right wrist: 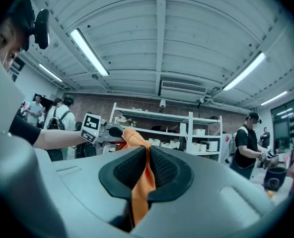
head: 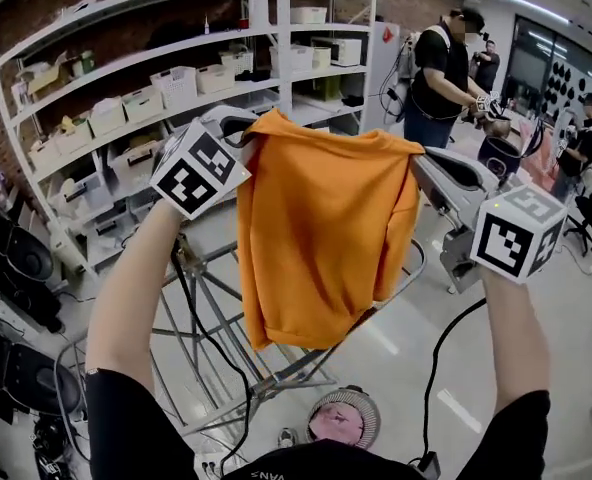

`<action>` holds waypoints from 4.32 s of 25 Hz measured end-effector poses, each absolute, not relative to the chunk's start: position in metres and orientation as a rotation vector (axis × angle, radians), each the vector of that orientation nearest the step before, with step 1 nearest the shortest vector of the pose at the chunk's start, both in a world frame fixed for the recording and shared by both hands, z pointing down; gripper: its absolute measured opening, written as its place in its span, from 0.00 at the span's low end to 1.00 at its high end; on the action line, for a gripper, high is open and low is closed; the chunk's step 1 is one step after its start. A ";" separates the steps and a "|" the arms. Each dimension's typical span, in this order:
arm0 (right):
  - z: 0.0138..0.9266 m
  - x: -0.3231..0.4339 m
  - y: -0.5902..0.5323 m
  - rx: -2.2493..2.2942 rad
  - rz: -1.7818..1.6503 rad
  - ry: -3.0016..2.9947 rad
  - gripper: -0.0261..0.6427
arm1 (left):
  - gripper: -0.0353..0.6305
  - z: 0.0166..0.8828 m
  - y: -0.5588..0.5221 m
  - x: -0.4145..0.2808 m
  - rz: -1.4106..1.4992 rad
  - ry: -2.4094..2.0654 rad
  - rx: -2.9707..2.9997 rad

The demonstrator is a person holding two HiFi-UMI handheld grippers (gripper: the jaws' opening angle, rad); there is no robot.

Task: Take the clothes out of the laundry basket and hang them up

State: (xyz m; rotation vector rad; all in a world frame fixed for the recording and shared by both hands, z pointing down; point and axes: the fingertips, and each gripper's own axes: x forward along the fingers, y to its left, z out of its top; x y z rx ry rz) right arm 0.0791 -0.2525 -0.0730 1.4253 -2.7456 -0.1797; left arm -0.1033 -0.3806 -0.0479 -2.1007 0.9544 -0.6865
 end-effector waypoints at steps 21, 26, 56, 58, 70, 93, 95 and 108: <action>0.030 0.029 -0.313 1.421 0.067 -2.637 0.08 | 0.08 0.060 -0.482 -0.117 -0.637 0.933 -2.272; 0.098 -0.007 -0.287 1.276 0.262 -2.700 0.08 | 0.08 0.124 -0.461 -0.149 -0.708 0.940 -2.310; 0.356 -0.101 -0.194 0.898 0.785 -2.421 0.18 | 0.33 0.390 -0.343 -0.238 -1.612 0.227 -2.047; 0.358 -0.093 -0.192 0.899 0.790 -2.414 0.22 | 0.36 0.390 -0.339 -0.242 -1.653 0.168 -2.044; 0.358 -0.021 -0.248 1.258 0.708 -2.298 0.22 | 0.37 0.356 -0.390 -0.218 -1.576 0.343 -2.156; 0.380 0.012 -0.282 1.455 0.794 -2.177 0.22 | 0.09 0.401 -0.540 -0.150 -1.446 0.882 -2.763; 0.377 0.013 -0.282 1.459 0.801 -2.176 0.22 | 0.09 0.373 -0.553 -0.166 -1.300 1.032 -2.802; 0.375 -0.010 -0.279 1.425 0.790 -2.196 0.22 | 0.09 0.336 -0.594 -0.351 -1.355 1.804 -2.432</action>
